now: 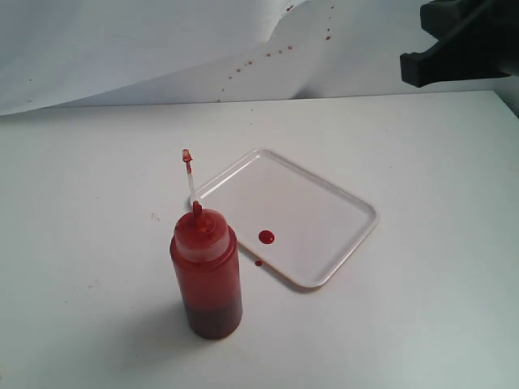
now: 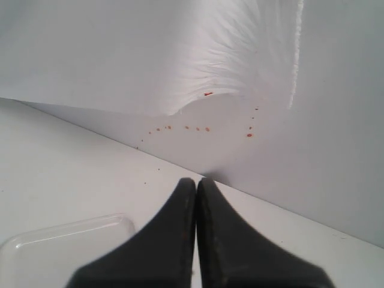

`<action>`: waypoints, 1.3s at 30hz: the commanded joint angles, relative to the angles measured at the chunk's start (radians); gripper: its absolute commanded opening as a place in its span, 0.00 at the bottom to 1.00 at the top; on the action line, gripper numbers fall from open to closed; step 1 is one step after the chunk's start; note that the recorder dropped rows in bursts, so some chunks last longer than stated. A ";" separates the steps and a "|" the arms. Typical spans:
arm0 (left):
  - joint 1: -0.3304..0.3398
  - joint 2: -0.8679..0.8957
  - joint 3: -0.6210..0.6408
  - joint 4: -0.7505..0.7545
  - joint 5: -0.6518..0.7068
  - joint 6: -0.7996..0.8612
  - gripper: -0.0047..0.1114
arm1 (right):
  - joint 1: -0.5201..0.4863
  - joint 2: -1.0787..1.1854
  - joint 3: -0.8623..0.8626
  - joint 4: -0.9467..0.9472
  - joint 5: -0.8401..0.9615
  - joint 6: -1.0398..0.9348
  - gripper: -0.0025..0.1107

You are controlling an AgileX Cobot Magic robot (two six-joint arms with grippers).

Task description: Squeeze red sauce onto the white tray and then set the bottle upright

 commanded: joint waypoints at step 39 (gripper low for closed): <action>0.001 -0.188 0.146 0.065 0.224 0.055 0.04 | -0.006 -0.006 0.005 0.005 -0.014 0.003 0.02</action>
